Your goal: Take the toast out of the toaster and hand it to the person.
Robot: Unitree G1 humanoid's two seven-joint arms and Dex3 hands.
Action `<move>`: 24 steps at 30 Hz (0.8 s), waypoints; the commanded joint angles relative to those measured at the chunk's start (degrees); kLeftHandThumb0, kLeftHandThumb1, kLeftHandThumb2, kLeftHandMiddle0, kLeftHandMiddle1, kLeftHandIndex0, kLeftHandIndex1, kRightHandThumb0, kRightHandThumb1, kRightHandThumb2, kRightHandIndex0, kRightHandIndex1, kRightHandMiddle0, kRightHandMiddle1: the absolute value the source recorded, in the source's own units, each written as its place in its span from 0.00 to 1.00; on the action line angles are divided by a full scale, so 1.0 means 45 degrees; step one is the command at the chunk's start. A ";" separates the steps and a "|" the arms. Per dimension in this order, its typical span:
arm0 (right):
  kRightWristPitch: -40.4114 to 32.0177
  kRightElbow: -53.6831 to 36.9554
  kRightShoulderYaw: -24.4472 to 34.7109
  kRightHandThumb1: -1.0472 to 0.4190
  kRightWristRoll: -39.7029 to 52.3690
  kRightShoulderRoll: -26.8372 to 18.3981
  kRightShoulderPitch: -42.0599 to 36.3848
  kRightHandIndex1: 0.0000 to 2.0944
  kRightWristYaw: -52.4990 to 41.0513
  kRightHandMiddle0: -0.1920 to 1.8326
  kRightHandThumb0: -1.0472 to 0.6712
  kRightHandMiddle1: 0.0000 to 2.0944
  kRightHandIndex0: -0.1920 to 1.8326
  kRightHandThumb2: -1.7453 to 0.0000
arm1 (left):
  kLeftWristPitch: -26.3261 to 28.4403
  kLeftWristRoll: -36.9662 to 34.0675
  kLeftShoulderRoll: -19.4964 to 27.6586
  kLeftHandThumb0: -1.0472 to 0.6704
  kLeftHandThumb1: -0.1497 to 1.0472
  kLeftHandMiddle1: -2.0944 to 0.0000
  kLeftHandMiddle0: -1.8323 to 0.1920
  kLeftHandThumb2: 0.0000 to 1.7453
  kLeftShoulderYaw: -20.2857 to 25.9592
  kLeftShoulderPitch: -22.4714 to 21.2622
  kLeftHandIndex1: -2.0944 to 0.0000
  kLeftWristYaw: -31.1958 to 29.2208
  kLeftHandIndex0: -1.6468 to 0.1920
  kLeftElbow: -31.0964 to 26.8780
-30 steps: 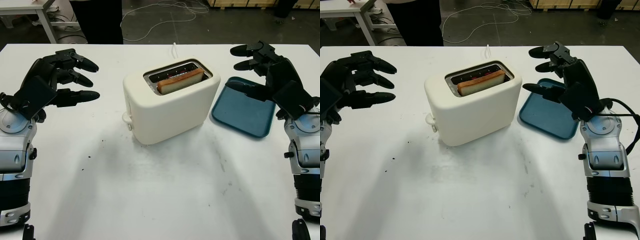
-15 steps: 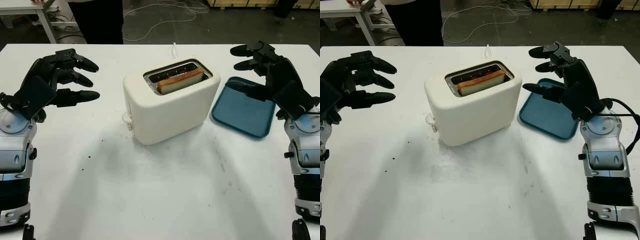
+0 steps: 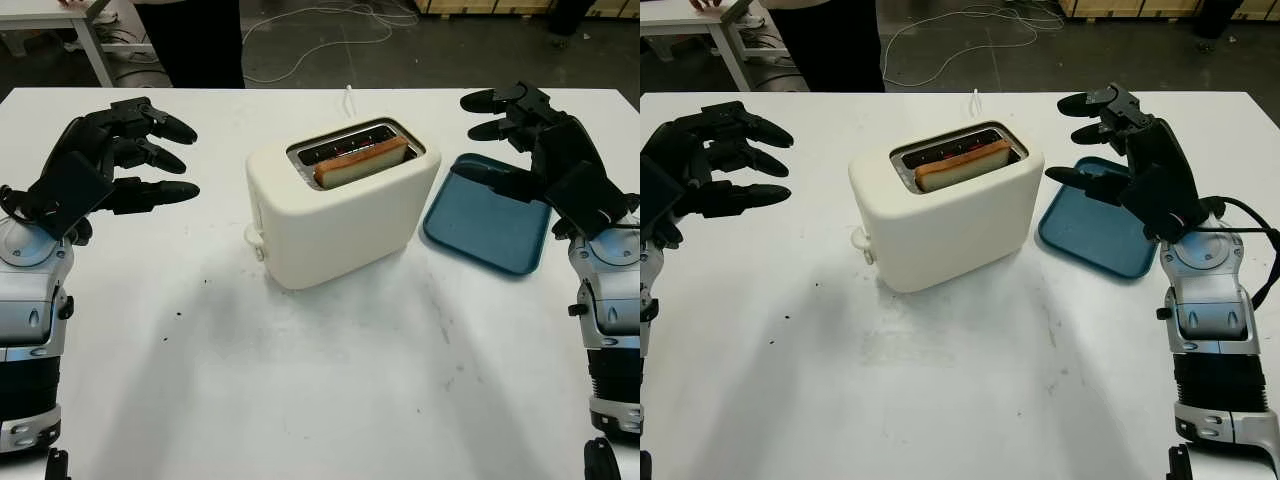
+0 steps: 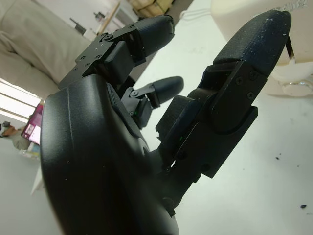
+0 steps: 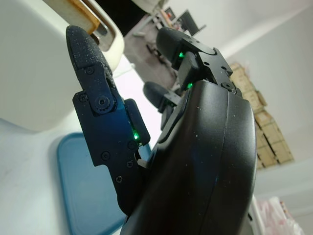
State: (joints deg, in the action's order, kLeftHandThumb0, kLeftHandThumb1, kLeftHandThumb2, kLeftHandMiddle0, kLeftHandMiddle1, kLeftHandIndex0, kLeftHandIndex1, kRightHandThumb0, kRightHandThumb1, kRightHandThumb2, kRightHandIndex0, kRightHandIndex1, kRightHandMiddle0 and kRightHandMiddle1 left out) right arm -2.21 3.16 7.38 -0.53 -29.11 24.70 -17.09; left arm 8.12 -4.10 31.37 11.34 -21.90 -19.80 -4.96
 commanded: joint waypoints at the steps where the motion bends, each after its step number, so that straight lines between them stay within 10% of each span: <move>1: 0.0002 -0.0091 0.0029 0.18 0.0046 0.0068 -0.0018 0.57 0.0002 0.18 0.25 0.40 0.12 1.00 | -0.0135 -0.0046 -0.0089 0.00 0.64 0.48 0.62 0.00 0.0082 0.0098 0.54 0.0067 0.59 -0.0009; 24: 0.0113 -0.0131 0.0006 0.18 -0.0019 0.0059 -0.0089 0.57 0.0023 0.18 0.24 0.41 0.13 1.00 | -0.0185 -0.0037 -0.0125 0.00 0.64 0.48 0.61 0.00 0.0060 0.0111 0.54 0.0091 0.58 -0.0005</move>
State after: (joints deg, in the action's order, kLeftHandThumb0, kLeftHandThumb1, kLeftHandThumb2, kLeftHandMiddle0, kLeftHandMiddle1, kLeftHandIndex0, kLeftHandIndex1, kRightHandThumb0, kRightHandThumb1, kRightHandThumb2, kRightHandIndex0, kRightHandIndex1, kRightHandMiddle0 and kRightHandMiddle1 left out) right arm -2.21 2.87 7.38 -0.55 -29.11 24.68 -17.09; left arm 8.04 -4.10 31.25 11.34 -21.90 -19.71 -4.96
